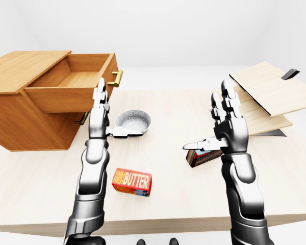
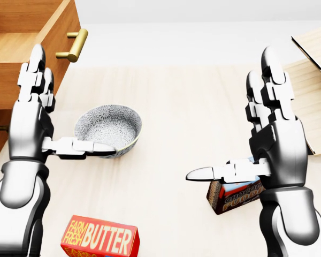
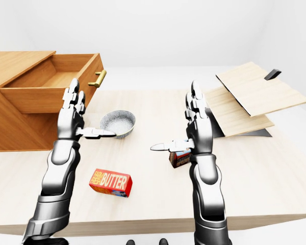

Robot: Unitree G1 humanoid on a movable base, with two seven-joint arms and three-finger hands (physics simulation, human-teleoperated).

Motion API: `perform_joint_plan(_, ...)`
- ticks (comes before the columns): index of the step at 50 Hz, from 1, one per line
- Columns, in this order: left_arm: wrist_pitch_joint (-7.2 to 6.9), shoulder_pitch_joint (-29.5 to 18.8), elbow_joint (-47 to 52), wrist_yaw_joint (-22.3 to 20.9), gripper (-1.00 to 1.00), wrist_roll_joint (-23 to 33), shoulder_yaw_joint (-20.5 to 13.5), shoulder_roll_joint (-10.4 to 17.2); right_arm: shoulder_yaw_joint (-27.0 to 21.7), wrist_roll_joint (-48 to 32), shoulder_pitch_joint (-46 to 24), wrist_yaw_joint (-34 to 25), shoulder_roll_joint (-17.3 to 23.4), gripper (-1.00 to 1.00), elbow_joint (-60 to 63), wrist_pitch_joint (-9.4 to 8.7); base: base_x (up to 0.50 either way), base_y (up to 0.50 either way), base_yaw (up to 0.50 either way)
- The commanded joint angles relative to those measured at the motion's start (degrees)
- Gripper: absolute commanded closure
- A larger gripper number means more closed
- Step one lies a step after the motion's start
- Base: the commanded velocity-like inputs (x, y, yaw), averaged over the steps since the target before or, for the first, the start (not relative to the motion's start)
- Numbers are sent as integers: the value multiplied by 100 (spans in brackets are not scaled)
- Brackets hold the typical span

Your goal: Close the top drawer of the cabinet.

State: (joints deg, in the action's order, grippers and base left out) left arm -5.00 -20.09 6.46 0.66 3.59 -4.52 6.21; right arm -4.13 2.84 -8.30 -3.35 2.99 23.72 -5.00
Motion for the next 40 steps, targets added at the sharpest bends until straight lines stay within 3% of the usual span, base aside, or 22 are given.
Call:
perform_joint_plan(1, 0, -984, -1647, 391, -100, 1097, 30, 262, 0, 19, -13, 4, -1, -100, 54, 0, 0, 0, 0)
perform_joint_plan(6, 0, -1436, -2661, 821, -100, 1668, 14, 431, 3, 24, -22, 11, -2, -100, 60, 0, 0, 0, 0)
perform_joint_plan(14, 0, -1590, -3154, 1378, -100, 1996, -141, 627, 13, 25, -4, 9, -7, -100, 47, 0, 0, 0, 0)
perform_joint_plan(27, 0, -1526, -3196, 1581, -100, 2000, -319, 903, 19, 21, 31, -6, -13, -100, 36, 0, 0, 0, 0)
perform_joint_plan(34, 0, -1898, -3641, 1778, -100, 2008, -488, 1297, 34, 11, 15, 9, -24, -100, 35, 0, 0, 0, 0)
perform_joint_plan(40, 0, -1887, -3572, 1937, -100, 1866, -629, 1493, 43, 10, 6, 16, -27, -100, 23, 0, 0, 0, 0)
